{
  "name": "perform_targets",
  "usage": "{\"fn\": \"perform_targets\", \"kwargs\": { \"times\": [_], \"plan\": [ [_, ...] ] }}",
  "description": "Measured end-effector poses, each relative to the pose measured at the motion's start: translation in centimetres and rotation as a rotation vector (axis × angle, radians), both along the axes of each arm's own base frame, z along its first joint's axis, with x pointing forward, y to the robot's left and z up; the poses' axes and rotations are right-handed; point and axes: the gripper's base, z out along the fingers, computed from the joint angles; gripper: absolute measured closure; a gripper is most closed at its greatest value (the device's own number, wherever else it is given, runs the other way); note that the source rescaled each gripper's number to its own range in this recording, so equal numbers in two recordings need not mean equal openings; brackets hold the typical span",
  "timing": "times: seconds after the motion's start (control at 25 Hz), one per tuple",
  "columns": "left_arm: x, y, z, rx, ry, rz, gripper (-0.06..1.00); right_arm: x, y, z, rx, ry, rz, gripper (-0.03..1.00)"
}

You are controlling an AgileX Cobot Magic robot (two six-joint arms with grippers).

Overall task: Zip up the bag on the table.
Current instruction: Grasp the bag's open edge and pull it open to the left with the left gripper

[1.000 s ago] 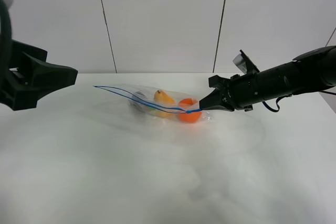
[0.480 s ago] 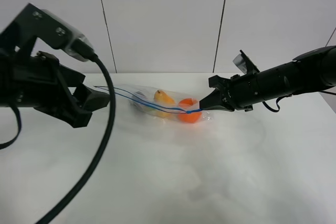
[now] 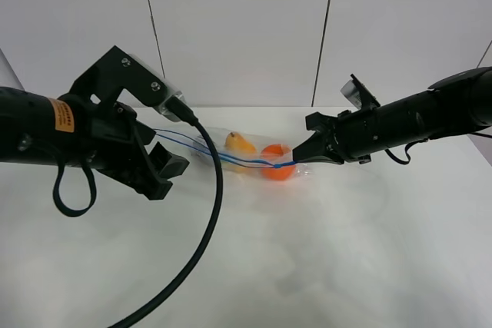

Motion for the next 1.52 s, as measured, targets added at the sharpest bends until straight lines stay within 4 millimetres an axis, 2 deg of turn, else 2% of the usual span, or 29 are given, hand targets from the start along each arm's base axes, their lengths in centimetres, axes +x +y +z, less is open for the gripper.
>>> {"fn": "perform_targets", "kwargs": {
  "times": [0.2,0.52,0.72,1.12,1.52],
  "plan": [
    [0.2,-1.1,-1.2,0.031,0.014,-0.047,0.01,0.0,0.0,0.0,-0.002,0.000,0.002,0.97],
    [-0.8,-5.6,-4.0,0.087,0.021,-0.228,0.01,0.0,0.0,0.0,-0.006,-0.001,0.003,0.97],
    [0.0,-7.3,-5.1,0.103,0.039,-0.248,0.01,0.0,0.0,0.0,-0.006,-0.001,0.003,0.97],
    [2.4,-9.8,-5.6,0.141,-0.015,-0.307,0.01,0.0,0.0,0.0,-0.007,0.001,0.007,0.97],
    [4.5,-12.1,-8.3,0.192,-0.014,-0.347,0.01,-0.2,-0.1,-0.1,-0.013,0.018,0.007,0.97]
  ]
}}
